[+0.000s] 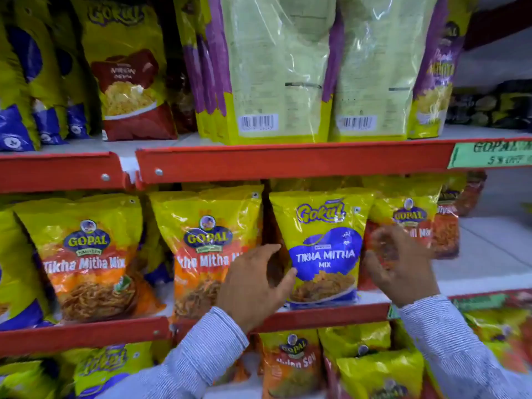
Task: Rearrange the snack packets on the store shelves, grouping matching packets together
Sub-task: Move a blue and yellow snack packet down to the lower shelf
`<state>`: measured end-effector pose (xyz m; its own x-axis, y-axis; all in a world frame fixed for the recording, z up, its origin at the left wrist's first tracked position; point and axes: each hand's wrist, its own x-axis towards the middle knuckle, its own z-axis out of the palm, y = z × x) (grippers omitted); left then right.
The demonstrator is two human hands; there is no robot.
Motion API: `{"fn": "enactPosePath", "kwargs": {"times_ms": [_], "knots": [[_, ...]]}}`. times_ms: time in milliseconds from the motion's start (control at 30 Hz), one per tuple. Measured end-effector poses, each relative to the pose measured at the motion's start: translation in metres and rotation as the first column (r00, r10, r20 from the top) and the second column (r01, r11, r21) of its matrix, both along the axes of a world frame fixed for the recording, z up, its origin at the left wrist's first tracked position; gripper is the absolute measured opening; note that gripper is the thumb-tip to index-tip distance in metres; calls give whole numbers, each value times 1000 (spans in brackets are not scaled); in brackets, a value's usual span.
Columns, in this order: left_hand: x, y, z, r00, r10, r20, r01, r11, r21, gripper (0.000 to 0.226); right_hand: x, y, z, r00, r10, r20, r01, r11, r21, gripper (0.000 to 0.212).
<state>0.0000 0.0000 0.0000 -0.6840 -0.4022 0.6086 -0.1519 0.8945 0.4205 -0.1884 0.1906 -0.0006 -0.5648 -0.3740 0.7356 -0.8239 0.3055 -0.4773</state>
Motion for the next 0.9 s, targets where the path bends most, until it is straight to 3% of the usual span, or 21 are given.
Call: {"fn": "enactPosePath", "kwargs": {"times_ms": [33,100,200,300,433,633,733,800,833,900], "knots": [[-9,2,-7,999,5,49,-8,999,54,62,-11,2,-12,992,4,125,-8,999,38,43],[-22,7,-15,994,20,110,-31,995,99,68,-22,1,-26,913,138,384,-194,975,110,64],[-37,13,-24,975,23,223,-68,978,195,74,-35,-9,-44,771,274,575,-416,901,128,63],[-46,11,-33,990,-26,140,-20,949,314,69,-48,-15,-56,753,302,584,-424,902,82,88],[-42,16,-40,1000,-24,4,21,919,393,67,-44,-9,-58,735,385,558,-440,897,-38,64],[3,35,-33,961,-108,-253,207,889,408,60,19,20,-39,815,462,351,-391,884,-255,58],[46,35,-51,963,-94,-251,189,904,384,50,51,28,-73,889,373,266,-335,925,-177,49],[75,30,-80,985,-63,-162,133,873,470,46,70,28,-109,929,239,284,-238,970,-40,63],[88,26,-98,991,-46,-128,104,862,495,46,80,25,-127,923,205,325,-220,975,11,60],[113,19,-139,998,9,-59,23,860,510,49,106,12,-153,825,245,509,-318,946,60,50]]}}
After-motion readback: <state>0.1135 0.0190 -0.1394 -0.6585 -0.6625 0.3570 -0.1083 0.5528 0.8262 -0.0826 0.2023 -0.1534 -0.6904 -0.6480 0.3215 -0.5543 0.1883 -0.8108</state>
